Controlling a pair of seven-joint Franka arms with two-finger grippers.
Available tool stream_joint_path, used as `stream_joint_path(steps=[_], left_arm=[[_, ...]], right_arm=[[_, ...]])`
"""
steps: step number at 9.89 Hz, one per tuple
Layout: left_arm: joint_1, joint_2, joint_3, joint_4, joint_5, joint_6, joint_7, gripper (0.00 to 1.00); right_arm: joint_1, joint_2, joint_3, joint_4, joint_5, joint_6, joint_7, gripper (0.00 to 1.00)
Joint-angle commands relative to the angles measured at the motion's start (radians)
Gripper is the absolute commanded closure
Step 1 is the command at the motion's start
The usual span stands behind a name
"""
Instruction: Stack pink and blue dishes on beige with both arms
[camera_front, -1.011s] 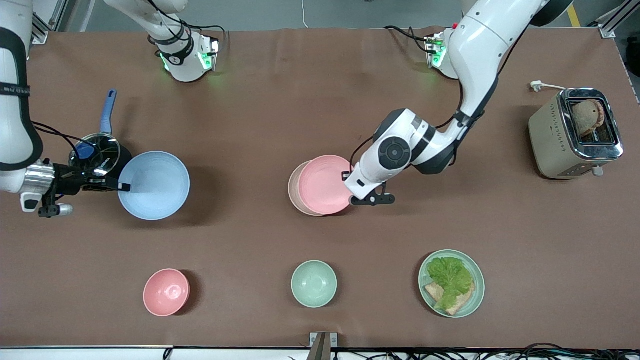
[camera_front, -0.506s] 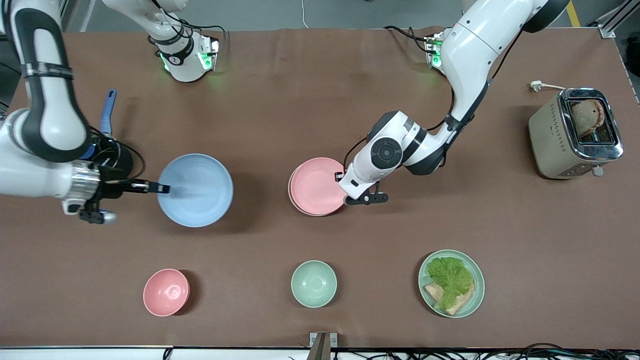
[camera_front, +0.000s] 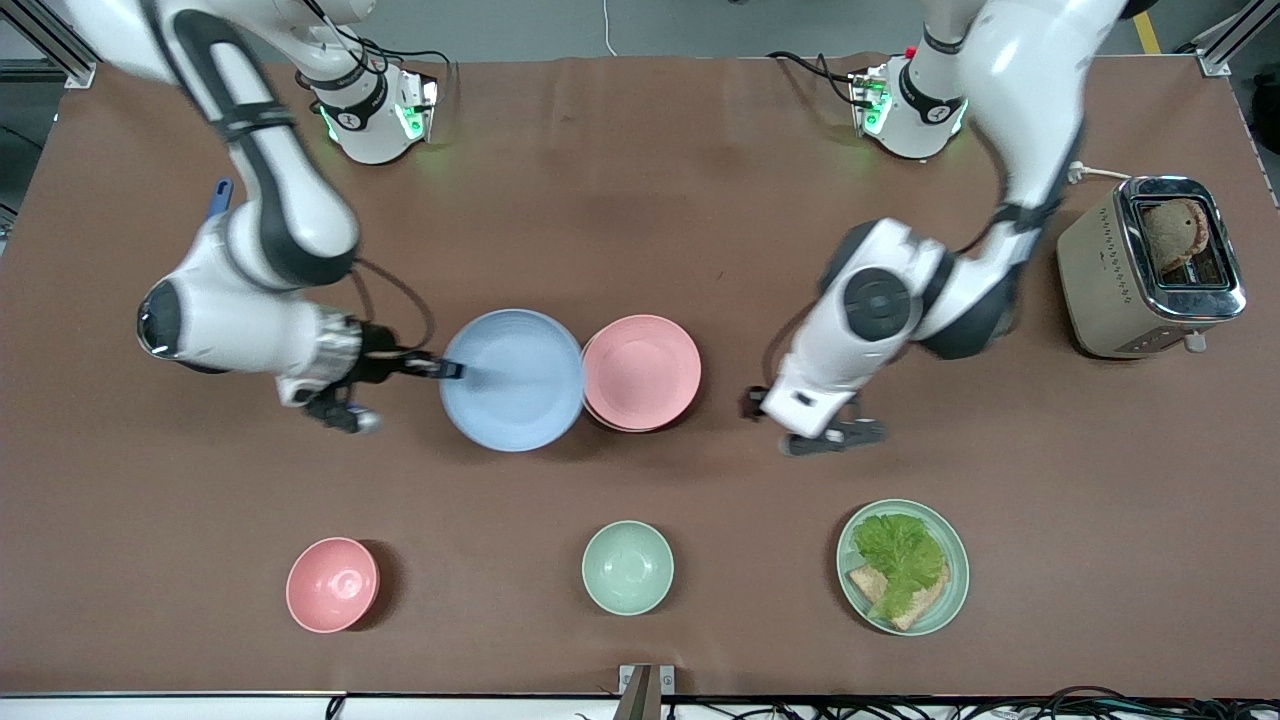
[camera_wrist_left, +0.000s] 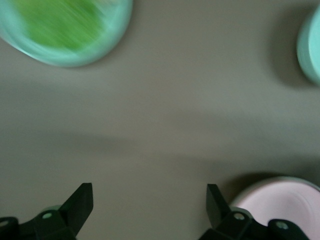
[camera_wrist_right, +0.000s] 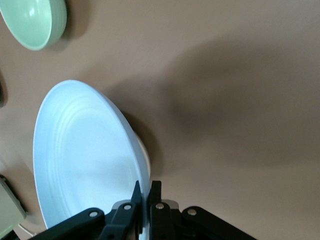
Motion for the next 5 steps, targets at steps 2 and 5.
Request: stream_joint_path(steps=[2, 5], left_arm=[[0.020, -0.087, 0.041, 0.164, 0.063, -0.270, 0.188, 0.00], [0.111, -0.213, 0.040, 0.169, 0.020, -0.396, 0.406, 0.00]], right_arm=[[0.046, -0.006, 0.137, -0.120, -0.010, 0.280, 0.159, 0.99], [0.153, 0.089, 0.137, -0.123, -0.010, 0.443, 0.161, 0.99]])
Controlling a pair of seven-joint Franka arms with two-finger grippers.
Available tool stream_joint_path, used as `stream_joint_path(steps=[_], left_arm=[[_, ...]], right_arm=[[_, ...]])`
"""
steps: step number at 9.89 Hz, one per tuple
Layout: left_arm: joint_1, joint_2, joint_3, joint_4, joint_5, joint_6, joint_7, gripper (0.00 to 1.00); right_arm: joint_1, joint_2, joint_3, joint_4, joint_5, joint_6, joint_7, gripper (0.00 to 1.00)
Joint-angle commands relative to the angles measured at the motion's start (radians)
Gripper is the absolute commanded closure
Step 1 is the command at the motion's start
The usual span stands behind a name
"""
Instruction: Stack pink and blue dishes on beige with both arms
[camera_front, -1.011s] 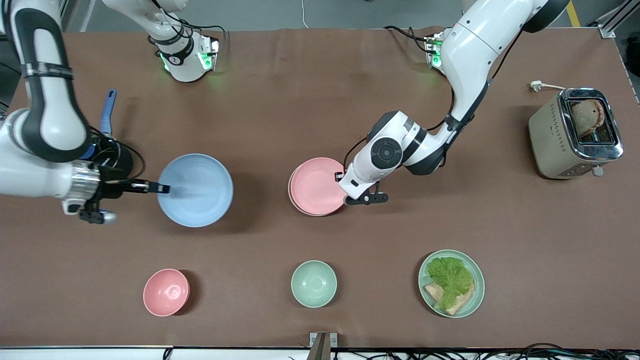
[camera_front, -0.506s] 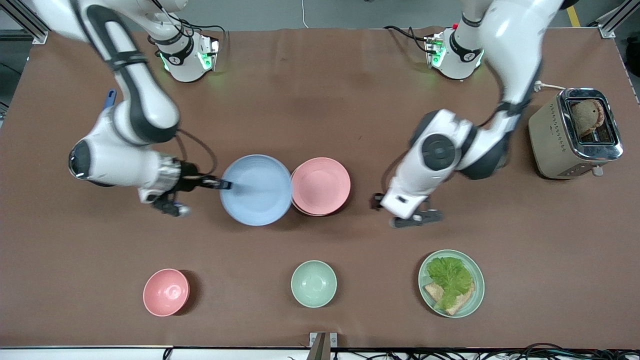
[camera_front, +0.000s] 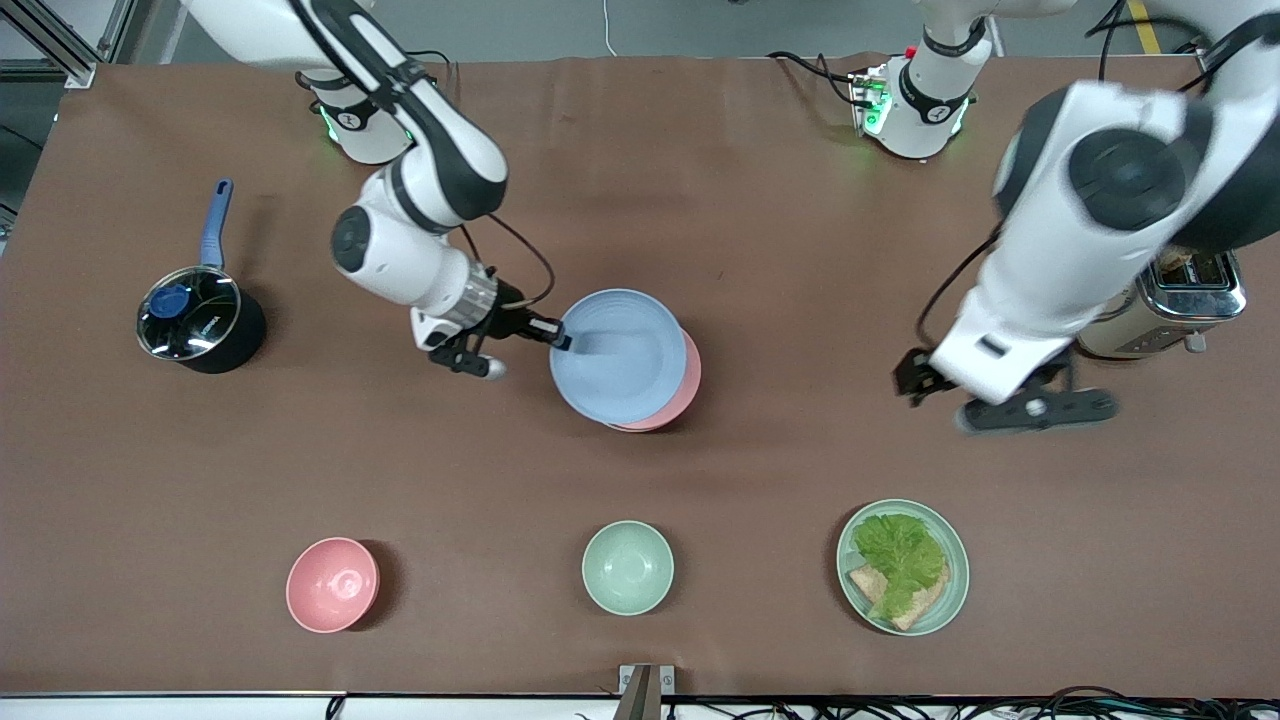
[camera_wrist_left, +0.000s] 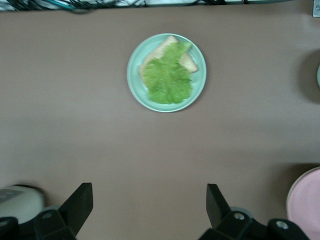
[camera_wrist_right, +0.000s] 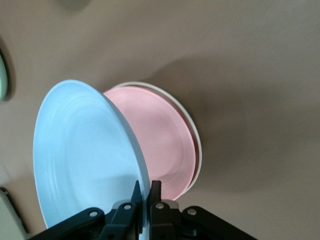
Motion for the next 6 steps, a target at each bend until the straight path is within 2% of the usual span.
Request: stream_joint_path(steps=[1, 3, 4, 6], left_arm=[[0.054, -0.073, -0.001, -0.031, -0.053, -0.062, 0.097, 0.00], [0.065, -0.163, 0.041, -0.040, -0.075, -0.144, 0.253, 0.00], [0.063, -0.220, 0.095, -0.078, -0.079, -0.179, 0.346, 0.00], [0.068, -0.327, 0.190, -0.185, -0.166, -0.182, 0.425, 0.00]], right_arm=[[0.039, 0.064, 0.003, 0.001, -0.010, 0.095, 0.016, 0.98], [0.063, 0.115, 0.003, 0.001, -0.010, 0.180, 0.013, 0.98], [0.067, 0.121, 0.003, -0.001, -0.010, 0.189, 0.009, 0.98], [0.067, 0.135, 0.003, -0.001, -0.011, 0.191, 0.006, 0.96]])
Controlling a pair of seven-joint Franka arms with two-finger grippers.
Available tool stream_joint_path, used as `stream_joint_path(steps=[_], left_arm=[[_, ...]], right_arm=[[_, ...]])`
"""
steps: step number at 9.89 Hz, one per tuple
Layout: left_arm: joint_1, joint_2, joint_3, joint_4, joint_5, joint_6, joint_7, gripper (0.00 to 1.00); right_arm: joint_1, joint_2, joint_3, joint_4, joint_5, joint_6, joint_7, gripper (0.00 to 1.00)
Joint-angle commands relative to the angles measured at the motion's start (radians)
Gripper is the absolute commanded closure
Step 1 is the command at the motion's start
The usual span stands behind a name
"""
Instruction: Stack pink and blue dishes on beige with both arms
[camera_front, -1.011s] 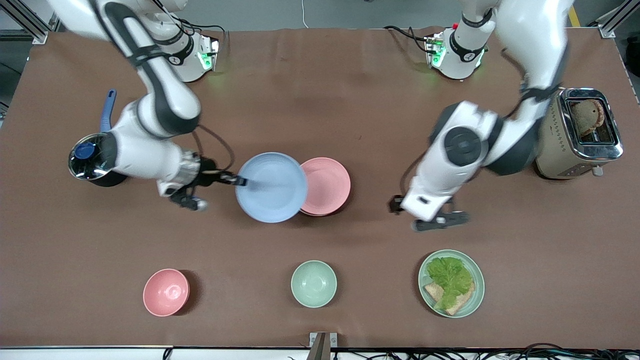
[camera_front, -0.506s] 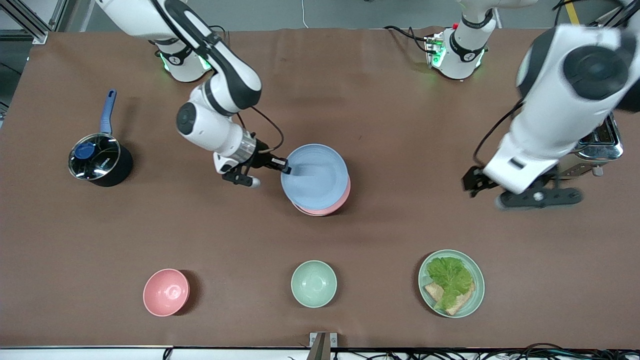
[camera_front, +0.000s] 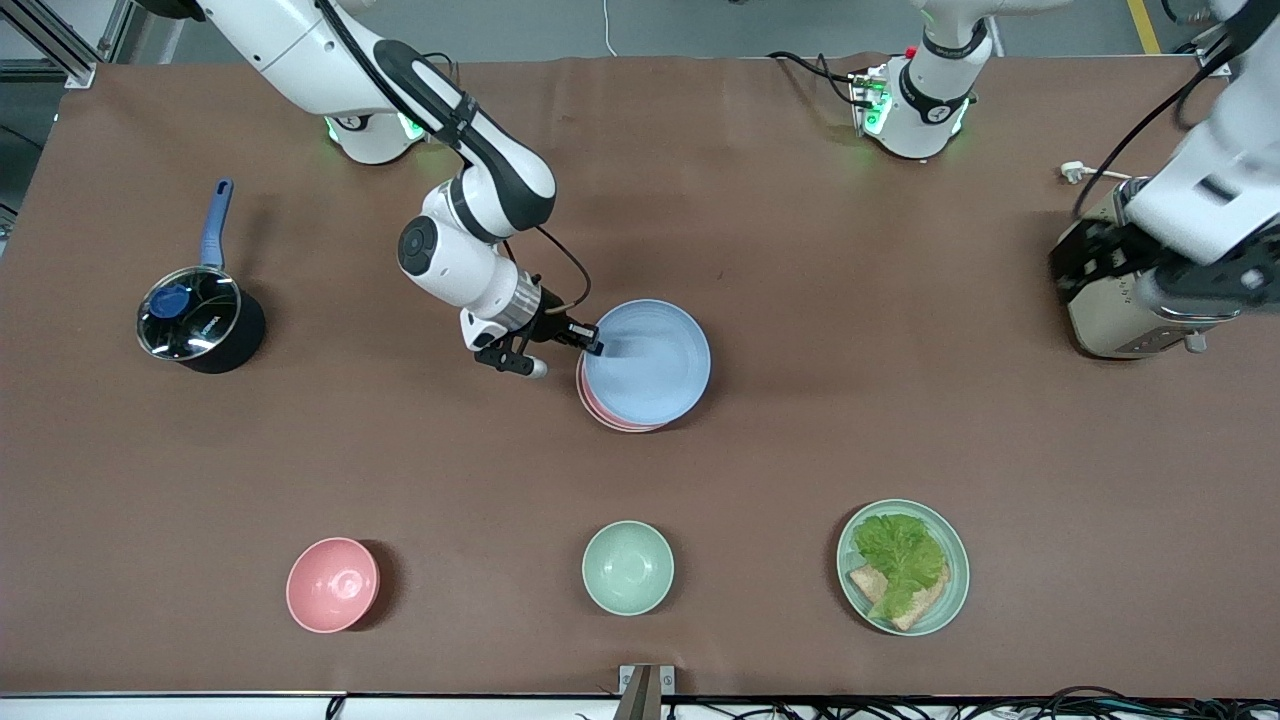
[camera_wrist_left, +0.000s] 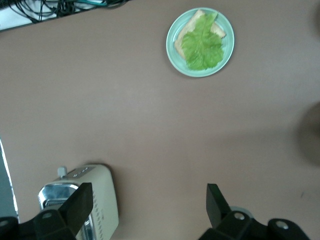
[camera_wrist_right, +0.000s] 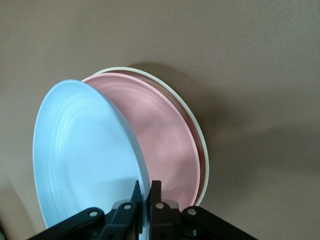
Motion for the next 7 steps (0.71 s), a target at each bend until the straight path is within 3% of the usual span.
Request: stream_joint_path(steps=[1, 3, 7], left_arm=[[0.029, -0.113, 0.050, -0.173, -0.070, 0.006, 0.049, 0.00], [0.043, -0.208, 0.049, -0.293, -0.116, 0.006, 0.026, 0.00], [0.039, -0.185, 0.054, -0.269, -0.122, 0.002, 0.018, 0.00]], right_arm=[[0.007, 0.011, 0.004, -0.003, -0.011, 0.015, 0.007, 0.96], [0.009, 0.016, 0.002, -0.004, -0.013, 0.015, 0.007, 0.91], [0.006, 0.031, 0.001, -0.021, -0.017, 0.034, -0.010, 0.80]])
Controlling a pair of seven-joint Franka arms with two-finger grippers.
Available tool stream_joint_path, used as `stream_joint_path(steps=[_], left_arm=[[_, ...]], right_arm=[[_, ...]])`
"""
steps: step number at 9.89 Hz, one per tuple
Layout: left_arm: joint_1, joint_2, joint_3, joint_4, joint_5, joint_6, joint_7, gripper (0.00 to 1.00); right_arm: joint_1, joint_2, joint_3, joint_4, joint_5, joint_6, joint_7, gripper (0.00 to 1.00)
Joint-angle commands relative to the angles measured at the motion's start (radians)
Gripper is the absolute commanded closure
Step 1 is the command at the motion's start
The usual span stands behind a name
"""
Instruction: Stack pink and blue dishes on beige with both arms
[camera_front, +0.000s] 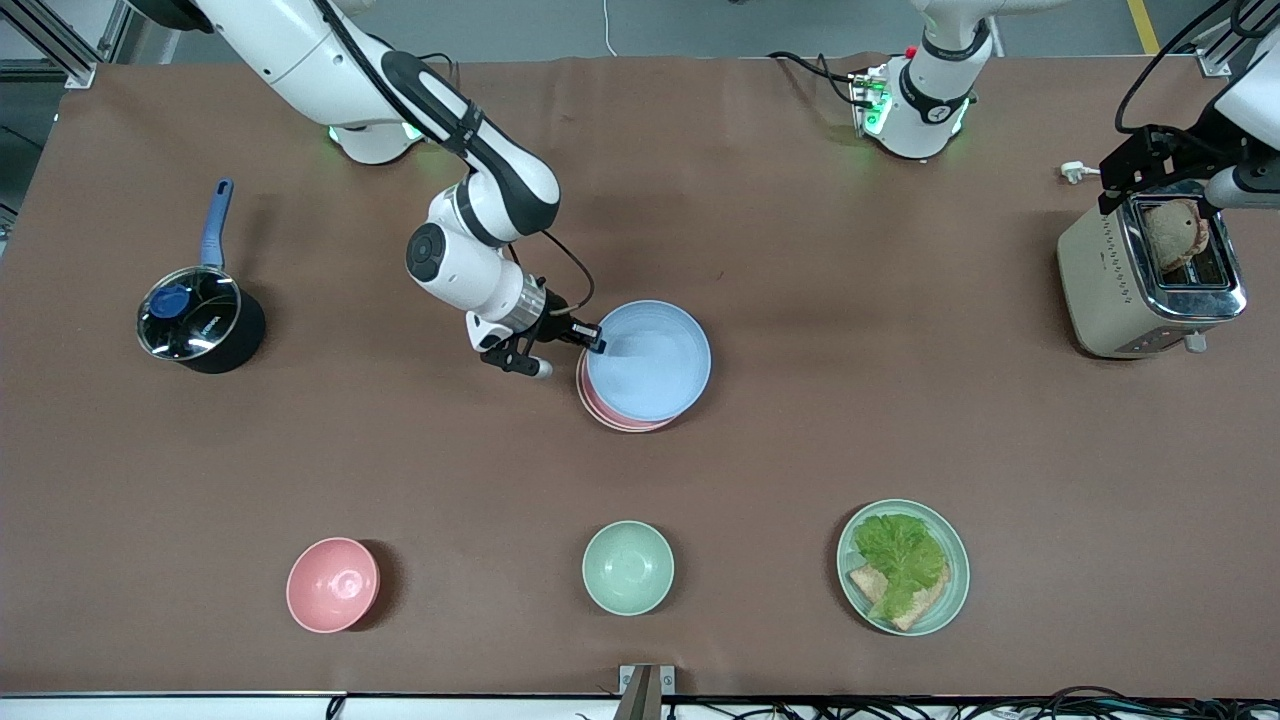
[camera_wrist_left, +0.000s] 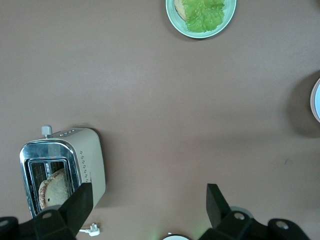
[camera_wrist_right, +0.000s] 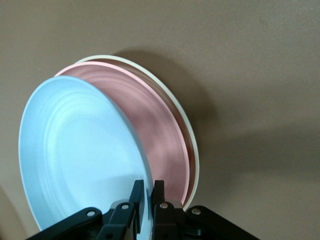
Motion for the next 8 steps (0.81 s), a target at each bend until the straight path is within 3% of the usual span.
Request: stream_joint_path(steps=[1, 2, 3, 4, 6, 8], left_arm=[[-0.006, 0.034, -0.003, -0.010, -0.031, 0.009, -0.008, 0.00], [-0.006, 0.036, -0.005, -0.008, -0.055, 0.017, -0.027, 0.00], [-0.008, 0.036, -0.008, -0.007, -0.059, 0.015, -0.068, 0.00], [-0.009, 0.037, -0.015, -0.008, -0.059, 0.012, -0.102, 0.00], [-0.011, 0.048, -0.032, -0.008, -0.054, 0.009, -0.160, 0.00], [-0.009, 0.057, -0.066, -0.010, -0.042, 0.009, -0.197, 0.00]], right_arm=[[-0.004, 0.004, 0.002, -0.018, -0.016, 0.030, -0.004, 0.70], [-0.009, 0.004, 0.002, -0.019, -0.016, 0.028, -0.005, 0.53], [-0.016, 0.004, 0.004, -0.018, -0.018, 0.028, -0.007, 0.42], [-0.028, 0.001, 0.002, -0.019, -0.018, 0.027, -0.019, 0.23], [-0.076, -0.057, 0.002, -0.032, -0.018, 0.013, -0.027, 0.00], [-0.145, -0.171, -0.018, -0.041, -0.048, -0.113, -0.036, 0.00]])
